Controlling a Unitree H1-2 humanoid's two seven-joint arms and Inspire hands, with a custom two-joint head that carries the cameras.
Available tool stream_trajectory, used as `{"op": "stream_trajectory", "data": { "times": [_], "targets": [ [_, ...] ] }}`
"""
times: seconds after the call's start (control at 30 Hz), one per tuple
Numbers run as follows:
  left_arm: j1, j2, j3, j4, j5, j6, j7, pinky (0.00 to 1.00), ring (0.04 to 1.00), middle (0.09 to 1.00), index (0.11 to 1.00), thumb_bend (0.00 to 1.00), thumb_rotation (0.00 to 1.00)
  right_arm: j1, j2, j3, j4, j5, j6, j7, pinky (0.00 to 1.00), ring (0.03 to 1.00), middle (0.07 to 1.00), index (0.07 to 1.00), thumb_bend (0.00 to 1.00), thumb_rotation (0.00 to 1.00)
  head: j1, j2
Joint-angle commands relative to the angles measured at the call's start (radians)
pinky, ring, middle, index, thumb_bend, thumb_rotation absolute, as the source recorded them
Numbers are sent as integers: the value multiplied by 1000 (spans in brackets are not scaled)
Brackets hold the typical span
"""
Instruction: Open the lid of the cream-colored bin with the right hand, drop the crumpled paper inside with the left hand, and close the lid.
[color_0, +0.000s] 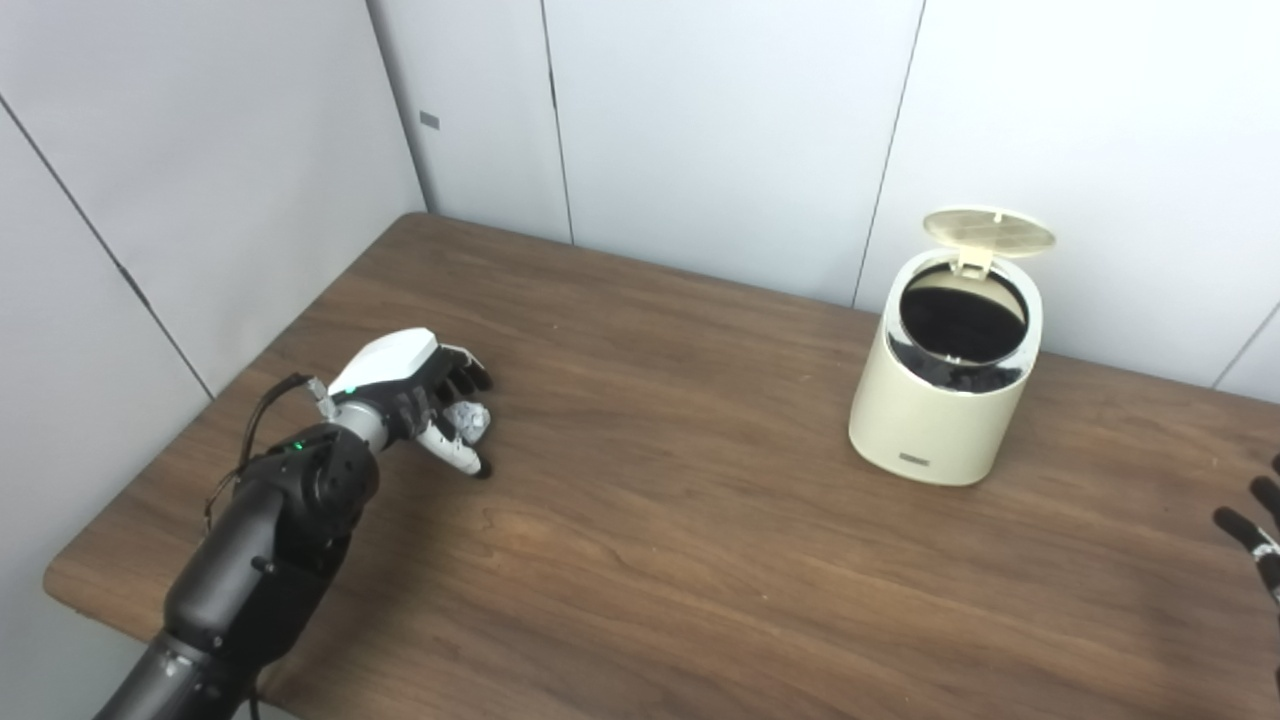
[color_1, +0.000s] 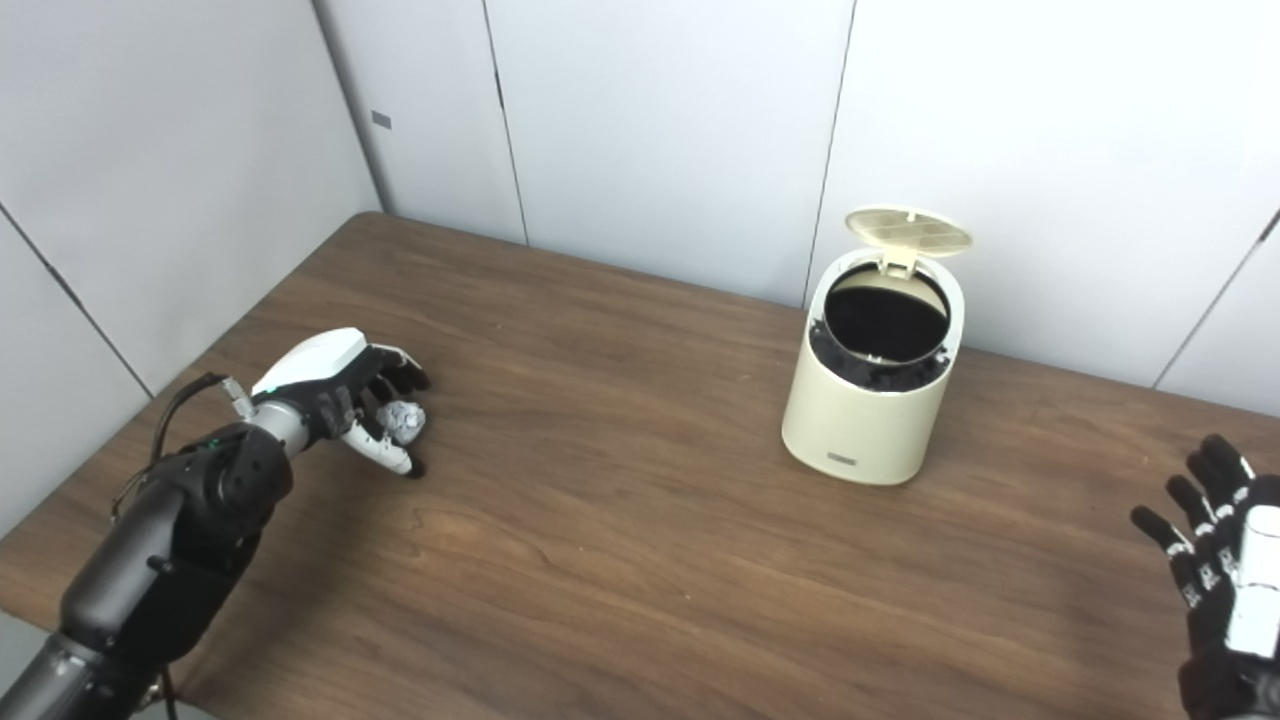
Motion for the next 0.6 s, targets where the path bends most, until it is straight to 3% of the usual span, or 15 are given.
{"op": "stream_trajectory", "data": {
  "times": [0.0, 0.57],
  "targets": [
    [-9, 9, 7, -16, 18, 7, -31, 636, 727, 766, 729, 835, 1, -33, -3, -5, -28, 8, -18, 1, 814, 930, 942, 911, 419, 1000, 0, 2],
    [-16, -24, 51, -26, 33, 7, -79, 650, 730, 769, 738, 792, 0, -30, -7, -8, -20, 9, -20, 2, 803, 928, 937, 916, 412, 1000, 1, 6]
  ]
}}
